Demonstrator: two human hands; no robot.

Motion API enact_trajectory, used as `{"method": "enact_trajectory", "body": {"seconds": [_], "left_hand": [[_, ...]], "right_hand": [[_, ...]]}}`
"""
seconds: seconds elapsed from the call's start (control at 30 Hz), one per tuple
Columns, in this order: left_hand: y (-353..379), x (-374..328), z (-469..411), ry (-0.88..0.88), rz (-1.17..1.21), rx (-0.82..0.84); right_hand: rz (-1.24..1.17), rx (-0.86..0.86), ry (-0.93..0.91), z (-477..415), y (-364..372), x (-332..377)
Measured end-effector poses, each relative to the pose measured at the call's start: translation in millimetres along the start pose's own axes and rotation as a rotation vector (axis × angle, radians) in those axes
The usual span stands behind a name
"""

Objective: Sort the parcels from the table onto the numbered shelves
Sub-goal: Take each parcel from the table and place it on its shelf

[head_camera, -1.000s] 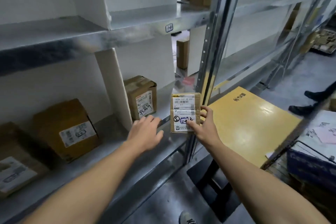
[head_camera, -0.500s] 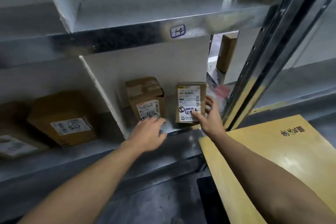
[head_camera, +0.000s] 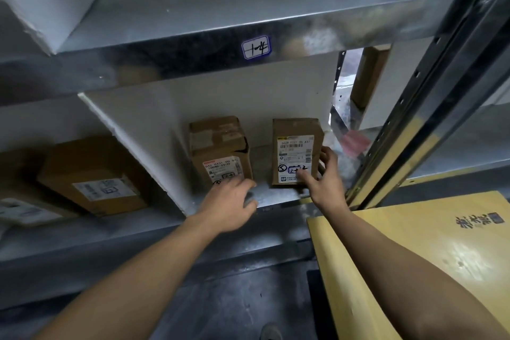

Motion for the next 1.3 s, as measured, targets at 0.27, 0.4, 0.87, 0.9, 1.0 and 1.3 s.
{"method": "enact_trajectory", "body": {"seconds": [0.27, 0.4, 0.87, 0.9, 1.0, 1.3], "left_hand": [[1.3, 1.7, -2.0, -0.001, 0.015, 0.012], [-0.4, 6.4, 2.7, -0.004, 0.019, 0.011], [-7.3, 9.5, 36.0, 0.077, 0.082, -0.052], [-7.8, 10.4, 42.1, 0.087, 0.084, -0.067], [-5.9, 18.7, 68.7, 0.107, 0.085, -0.083], [1.5, 131.3, 213.0, -0.056, 0.056, -0.127]], "right_hand": [[-0.051, -0.015, 0.052, -9.4, 13.7, -7.2], [-0.064, -0.023, 0.074, -13.0, 16.5, -12.0], [0.393, -0.159, 0.019, 40.6, -2.9, 3.0], [0.462, -0.135, -0.002, 49.7, 0.3, 4.7], [0.628, -0.066, -0.074, 78.5, 17.5, 15.3], [1.090, 0.310, -0.363, 200.7, 175.5, 69.5]]}}
Point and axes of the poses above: each hand's wrist, its own z-axis away from the middle knuckle, its own y-axis out of the palm, x = y × z, the point moved 9 cm from there along -z, towards the middle knuckle
